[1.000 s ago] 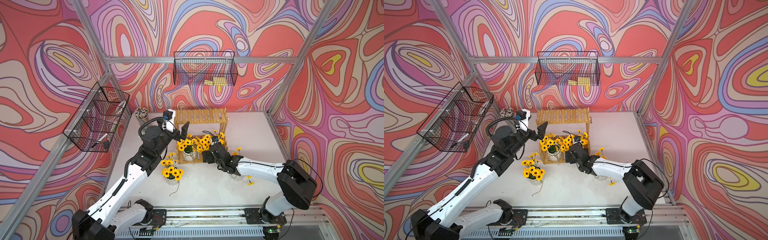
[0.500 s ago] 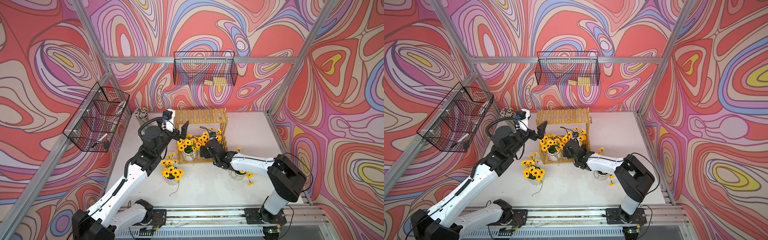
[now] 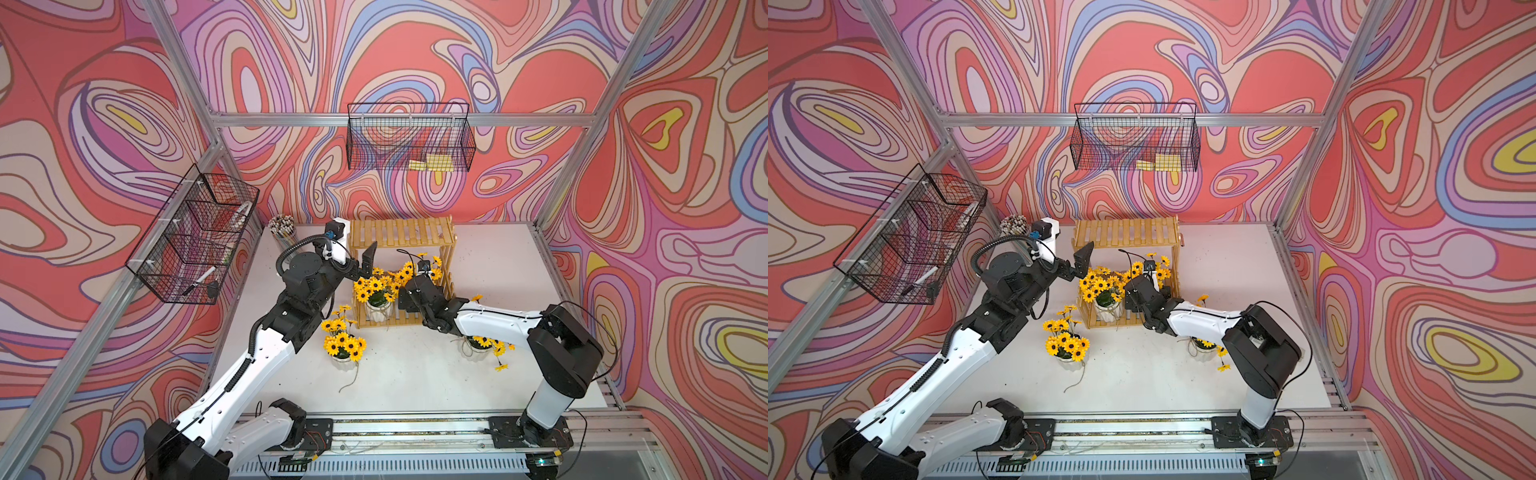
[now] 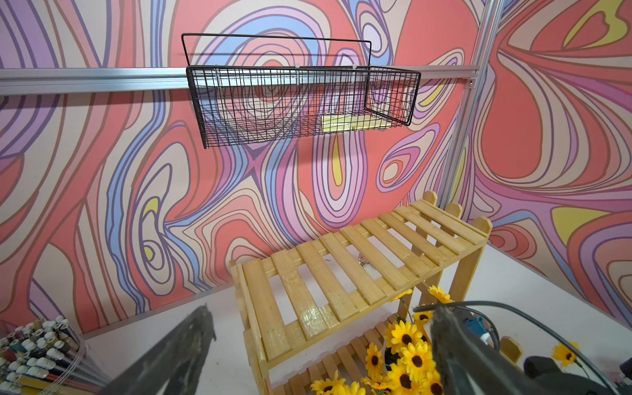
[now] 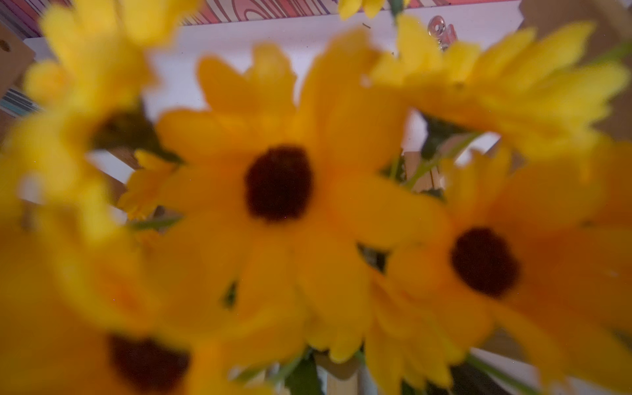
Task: Take the sunflower pots off the shelves
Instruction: Adjust the sunflower pot on the shelf.
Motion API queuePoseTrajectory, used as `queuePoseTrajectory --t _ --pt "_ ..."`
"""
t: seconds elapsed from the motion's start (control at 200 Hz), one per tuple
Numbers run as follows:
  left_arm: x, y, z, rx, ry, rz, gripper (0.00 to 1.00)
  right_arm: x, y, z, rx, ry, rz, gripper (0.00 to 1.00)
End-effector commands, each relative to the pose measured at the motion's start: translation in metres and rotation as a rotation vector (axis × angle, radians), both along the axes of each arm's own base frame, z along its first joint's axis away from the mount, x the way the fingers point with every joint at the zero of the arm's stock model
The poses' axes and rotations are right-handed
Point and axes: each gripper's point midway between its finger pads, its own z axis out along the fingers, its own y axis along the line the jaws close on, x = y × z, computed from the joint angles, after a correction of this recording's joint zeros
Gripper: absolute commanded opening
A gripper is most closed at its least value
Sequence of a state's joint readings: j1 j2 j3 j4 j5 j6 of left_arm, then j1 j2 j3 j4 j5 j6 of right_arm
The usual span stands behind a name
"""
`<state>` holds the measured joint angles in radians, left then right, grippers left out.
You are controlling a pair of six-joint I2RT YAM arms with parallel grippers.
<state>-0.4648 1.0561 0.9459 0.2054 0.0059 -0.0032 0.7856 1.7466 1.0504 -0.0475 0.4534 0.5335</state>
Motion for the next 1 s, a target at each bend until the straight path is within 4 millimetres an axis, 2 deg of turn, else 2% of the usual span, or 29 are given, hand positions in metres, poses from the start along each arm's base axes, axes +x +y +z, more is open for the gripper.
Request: queuePoseTrajectory --t 0.0,0.01,0.03,0.351,0.531,0.641,0.676,0.686,0.706,0.791,0.997 --pt "-0.002 0.004 0.008 -0.004 -0.036 0.010 1.00 0.009 -0.001 0.006 0.001 -0.014 -0.038 0.93" --pt "-0.002 0.004 0.007 -0.004 -0.035 0.010 1.00 0.009 -0.001 -0.003 -0.013 0.000 -0.037 0.94" --pt "-0.002 0.004 0.008 -0.006 -0.037 0.011 1.00 0.010 0.000 -0.006 -0.016 0.005 -0.039 0.94" --pt "-0.003 0.005 0.007 -0.004 -0.037 0.015 1.00 0.021 0.002 -0.003 -0.039 0.006 -0.070 0.96" --pt "-0.003 0.006 0.008 0.001 -0.041 0.017 1.00 0.018 0.004 -0.004 -0.023 0.014 -0.043 0.94" --pt "-0.004 0.006 0.007 0.003 -0.042 0.015 1.00 0.009 0.011 0.001 0.020 0.004 0.028 0.93" --pt "-0.004 0.006 0.007 0.005 -0.042 0.015 1.00 0.005 0.012 -0.004 0.021 0.017 0.051 0.93" --pt "-0.004 0.006 0.007 0.005 -0.041 0.016 1.00 0.004 0.012 0.005 0.036 0.002 0.057 0.93" --pt "-0.004 0.006 0.008 0.005 -0.043 0.016 1.00 0.002 0.014 0.010 0.047 -0.001 0.076 0.93" --pt "-0.003 0.007 0.007 0.007 -0.042 0.020 1.00 -0.010 0.017 0.016 0.064 0.009 0.140 0.93" --pt "-0.002 0.005 0.007 0.006 -0.039 0.015 1.00 -0.039 0.010 0.025 0.073 0.008 0.262 0.94"
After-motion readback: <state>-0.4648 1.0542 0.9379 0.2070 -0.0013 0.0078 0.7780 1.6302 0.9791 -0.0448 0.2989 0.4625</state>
